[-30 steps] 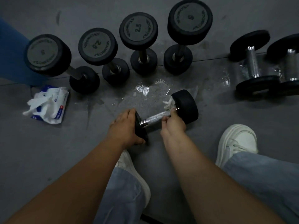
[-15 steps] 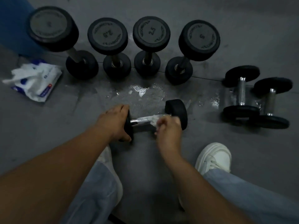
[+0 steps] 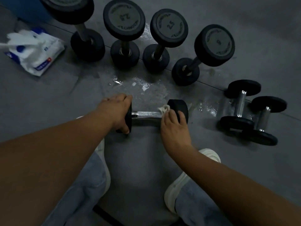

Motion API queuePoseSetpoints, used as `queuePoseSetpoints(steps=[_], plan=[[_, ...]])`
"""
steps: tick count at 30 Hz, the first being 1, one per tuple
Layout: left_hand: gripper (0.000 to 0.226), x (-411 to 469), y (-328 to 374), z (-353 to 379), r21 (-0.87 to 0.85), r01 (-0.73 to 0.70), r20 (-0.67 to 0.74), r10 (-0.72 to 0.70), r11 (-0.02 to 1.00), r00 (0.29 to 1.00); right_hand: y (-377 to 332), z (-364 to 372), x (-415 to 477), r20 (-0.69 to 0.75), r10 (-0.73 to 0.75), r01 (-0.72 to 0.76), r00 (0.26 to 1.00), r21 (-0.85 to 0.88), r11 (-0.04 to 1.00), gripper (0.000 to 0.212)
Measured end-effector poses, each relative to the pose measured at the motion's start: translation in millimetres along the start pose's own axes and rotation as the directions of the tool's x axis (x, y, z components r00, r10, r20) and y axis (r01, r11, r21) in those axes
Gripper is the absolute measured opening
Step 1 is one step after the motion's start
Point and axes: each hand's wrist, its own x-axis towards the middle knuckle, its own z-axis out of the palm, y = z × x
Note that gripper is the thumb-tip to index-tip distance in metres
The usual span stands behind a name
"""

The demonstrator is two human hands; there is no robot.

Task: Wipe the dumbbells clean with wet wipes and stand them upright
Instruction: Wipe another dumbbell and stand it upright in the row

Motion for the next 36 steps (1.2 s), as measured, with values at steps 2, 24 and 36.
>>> queuePoseSetpoints(steps=[2,24,36], plan=[[0.134,0,0,0,0.0,0.002,0.0,-0.002,1.0,1.0,4,-3,2,-0.049,0.0,0.002,0.999,0.043,0.999,0.05],[0.133,6,-2,-2,-0.005,-0.004,0.01,0.004,1.0,1.0,7,-22,29,-0.05,-0.001,0.005,0.999,0.095,0.995,0.024],[0.133,8,-5,-2,-0.031,-0.014,0.026,0.014,0.999,1.0,-28,-12,25,0.097,0.286,-0.299,0.953,0.453,0.84,0.05]])
